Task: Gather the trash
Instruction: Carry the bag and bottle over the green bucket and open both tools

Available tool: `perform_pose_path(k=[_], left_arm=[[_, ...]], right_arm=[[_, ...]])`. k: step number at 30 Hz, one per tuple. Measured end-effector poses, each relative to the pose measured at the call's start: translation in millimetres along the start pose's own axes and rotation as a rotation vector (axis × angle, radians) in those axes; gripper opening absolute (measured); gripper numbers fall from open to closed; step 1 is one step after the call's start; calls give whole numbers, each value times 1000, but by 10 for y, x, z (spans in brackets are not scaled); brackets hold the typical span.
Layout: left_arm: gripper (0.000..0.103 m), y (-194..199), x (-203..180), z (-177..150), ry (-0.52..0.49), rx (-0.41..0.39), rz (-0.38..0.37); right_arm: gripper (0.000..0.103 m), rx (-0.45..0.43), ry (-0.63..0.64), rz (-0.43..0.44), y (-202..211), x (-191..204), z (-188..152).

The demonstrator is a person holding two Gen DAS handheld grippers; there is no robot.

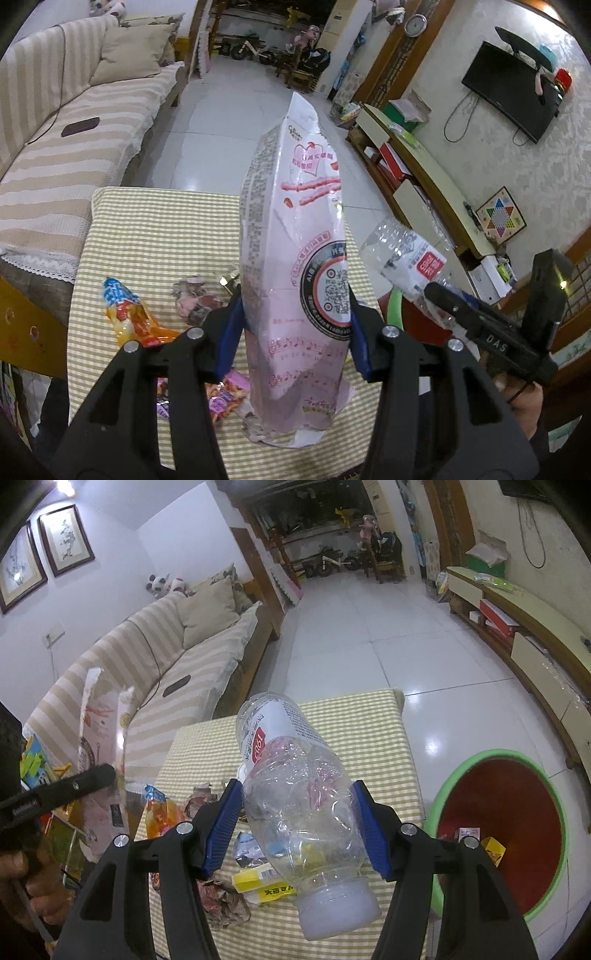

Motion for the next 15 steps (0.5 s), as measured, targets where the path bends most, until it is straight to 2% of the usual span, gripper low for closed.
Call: perform_pose_path(k=[6,15], left_arm=[[48,-154,-309,-15,-49,20,-23],[48,-578,-1027,-44,-145,72,-92]], right_arm=[[59,-39,-39,-31,229,-281,2],[59,-69,-137,-123,543,-1026,-71]])
Point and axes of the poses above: each gripper's, at about its wrist camera, not at the fingertips, and y roughly against the way its jaws point, x to its left, z to its top, the point moved 5 cm from there along -y, roughly the way its jaws point, and after that the axes turned 1 degree about -x, right-handed, at the moved point
